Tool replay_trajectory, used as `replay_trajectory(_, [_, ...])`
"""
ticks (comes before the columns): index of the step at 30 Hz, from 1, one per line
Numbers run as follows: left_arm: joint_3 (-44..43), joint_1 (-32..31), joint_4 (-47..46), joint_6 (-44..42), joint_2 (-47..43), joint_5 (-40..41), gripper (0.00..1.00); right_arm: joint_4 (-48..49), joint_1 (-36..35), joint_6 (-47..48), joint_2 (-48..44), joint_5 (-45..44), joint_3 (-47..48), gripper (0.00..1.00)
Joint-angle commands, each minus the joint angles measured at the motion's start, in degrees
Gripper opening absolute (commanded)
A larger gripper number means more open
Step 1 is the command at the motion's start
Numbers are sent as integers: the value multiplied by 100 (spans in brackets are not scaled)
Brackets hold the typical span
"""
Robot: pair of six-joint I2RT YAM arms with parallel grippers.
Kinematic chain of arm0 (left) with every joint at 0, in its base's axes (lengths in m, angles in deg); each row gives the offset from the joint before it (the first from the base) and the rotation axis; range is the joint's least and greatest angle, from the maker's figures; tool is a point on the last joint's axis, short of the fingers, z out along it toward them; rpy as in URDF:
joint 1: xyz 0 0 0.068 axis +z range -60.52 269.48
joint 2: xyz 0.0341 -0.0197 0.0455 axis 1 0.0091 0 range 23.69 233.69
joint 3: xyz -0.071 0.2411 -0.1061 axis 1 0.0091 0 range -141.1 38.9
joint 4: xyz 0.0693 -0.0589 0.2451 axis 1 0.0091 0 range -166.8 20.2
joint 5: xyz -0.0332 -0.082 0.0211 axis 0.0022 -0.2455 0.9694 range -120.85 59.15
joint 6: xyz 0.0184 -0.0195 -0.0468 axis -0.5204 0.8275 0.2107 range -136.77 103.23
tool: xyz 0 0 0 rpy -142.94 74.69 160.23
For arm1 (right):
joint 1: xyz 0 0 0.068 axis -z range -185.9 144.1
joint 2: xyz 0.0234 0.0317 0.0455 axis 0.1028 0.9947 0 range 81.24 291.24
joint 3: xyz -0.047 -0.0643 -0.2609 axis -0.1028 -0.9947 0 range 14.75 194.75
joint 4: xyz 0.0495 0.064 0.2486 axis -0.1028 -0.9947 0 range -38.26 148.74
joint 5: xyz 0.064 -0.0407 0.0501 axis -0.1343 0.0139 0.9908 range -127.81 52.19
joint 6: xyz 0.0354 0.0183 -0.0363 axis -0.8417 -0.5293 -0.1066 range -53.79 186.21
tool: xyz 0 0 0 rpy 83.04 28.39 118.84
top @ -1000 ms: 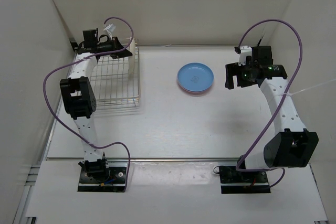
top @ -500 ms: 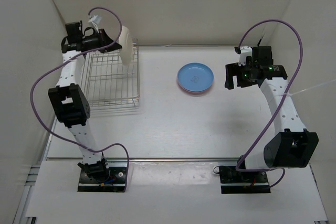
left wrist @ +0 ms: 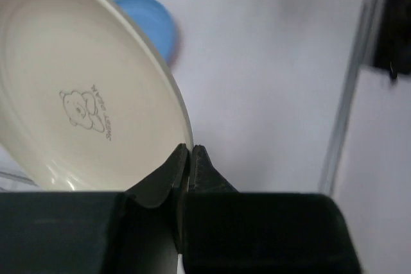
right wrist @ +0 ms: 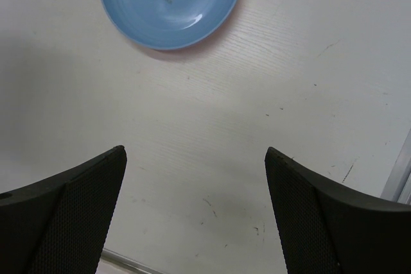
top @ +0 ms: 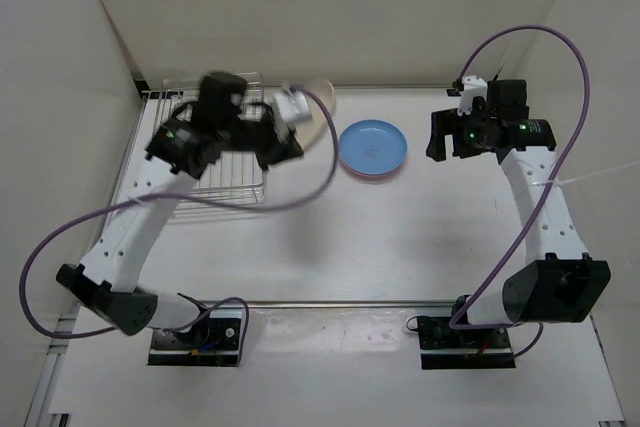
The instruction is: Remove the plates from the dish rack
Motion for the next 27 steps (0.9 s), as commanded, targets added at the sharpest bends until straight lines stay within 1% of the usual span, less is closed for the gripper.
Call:
replay_trajectory(1, [1136, -1175, 1057, -925, -461, 2517, 11, -214, 22, 32, -155, 355, 406, 91])
replay_trajectory(2, [1365, -1910, 1154, -986, -592, 3366, 11, -285, 22, 93, -155, 443, 460, 91])
replay_trajectory(3, [1759, -2265, 1268, -1056, -593, 3792, 11, -442, 22, 155, -155, 670, 521, 91])
replay_trajectory(4, [1954, -2591, 1478, -1127, -672, 4205, 11, -530, 22, 225, -155, 794, 574, 91])
replay_trajectory(5, [2348, -3108, 1549, -1266, -777, 4931, 11, -723, 22, 356, -155, 925, 714, 91])
replay_trajectory(7, [2710, -3489, 1550, -1539, -883, 5612, 11, -935, 22, 524, -155, 1215, 846, 90])
replay_trajectory(8, [2860, -3639, 1489, -1723, -883, 6224, 11, -1040, -48, 707, -155, 1391, 960, 90])
replay_trajectory(9, [3053, -3884, 1367, -2116, -970, 6465, 11, -1241, -162, 796, -155, 1454, 1013, 90])
replay_trajectory(11, [3055, -4131, 1121, -2496, -1042, 6913, 11, -1471, -338, 1076, -103, 1454, 1171, 90])
replay_trajectory(12, [3055, -4402, 893, -2794, -989, 7012, 11, -1568, -565, 1130, -102, 1454, 1233, 90])
replay_trajectory(14, [2836, -4685, 672, -3016, -875, 7249, 11, -1708, -777, 1183, -32, 1182, 1295, 90])
replay_trajectory(15, [2774, -4973, 584, -3182, -735, 7311, 11, -1709, -952, 1184, 21, 1182, 1295, 89])
replay_trajectory(18, [2485, -5457, 232, -3316, -437, 7417, 11, -1657, -1155, 1131, 21, 1182, 1348, 88])
replay_trajectory(22, [2054, -5775, 232, -3245, 3, 7259, 11, -1385, -1156, 974, 21, 1393, 1471, 85])
replay_trajectory(27, [1746, -5916, 56, -3245, 346, 7197, 11, -1331, -1217, 973, 21, 1533, 1524, 85])
